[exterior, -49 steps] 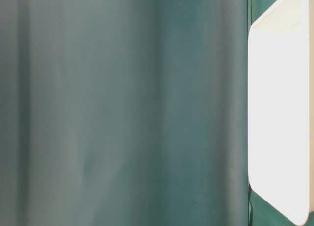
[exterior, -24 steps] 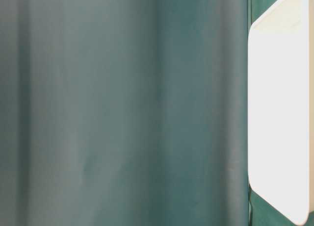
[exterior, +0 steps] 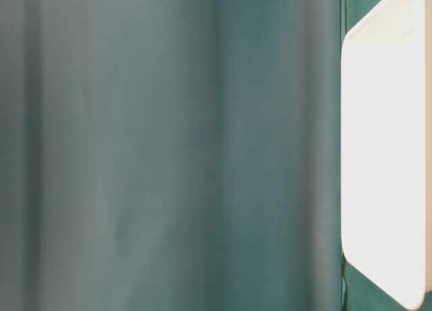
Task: Put the tape into the white case with the left arm.
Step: 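Move the left gripper over the teal tape roll and grasp it, then lift the teal roll and carry it into the white tray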
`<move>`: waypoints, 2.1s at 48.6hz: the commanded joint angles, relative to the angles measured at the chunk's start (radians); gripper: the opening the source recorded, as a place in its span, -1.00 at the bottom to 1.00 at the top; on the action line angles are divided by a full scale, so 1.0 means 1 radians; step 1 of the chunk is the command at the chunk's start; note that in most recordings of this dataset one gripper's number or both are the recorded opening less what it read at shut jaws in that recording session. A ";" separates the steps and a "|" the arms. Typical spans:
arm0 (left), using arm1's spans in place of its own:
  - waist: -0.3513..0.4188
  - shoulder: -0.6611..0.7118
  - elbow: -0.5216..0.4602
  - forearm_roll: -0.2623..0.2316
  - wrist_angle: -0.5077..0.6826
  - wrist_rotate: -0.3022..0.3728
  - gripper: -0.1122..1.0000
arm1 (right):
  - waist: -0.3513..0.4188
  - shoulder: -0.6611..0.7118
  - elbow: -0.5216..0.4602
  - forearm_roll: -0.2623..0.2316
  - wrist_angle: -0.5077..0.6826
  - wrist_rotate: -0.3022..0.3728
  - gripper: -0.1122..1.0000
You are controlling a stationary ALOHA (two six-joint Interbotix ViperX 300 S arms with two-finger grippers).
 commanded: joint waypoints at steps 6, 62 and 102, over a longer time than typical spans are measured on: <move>0.003 -0.029 -0.018 0.002 -0.003 -0.008 -0.38 | -0.002 0.006 -0.009 0.000 -0.009 0.002 -0.97; 0.190 -0.123 -0.255 0.002 0.213 0.003 -0.38 | -0.002 -0.006 -0.006 -0.002 -0.011 0.002 -0.97; 0.397 0.275 -0.644 0.002 0.202 0.207 -0.38 | -0.002 -0.029 0.002 0.000 -0.011 0.003 -0.97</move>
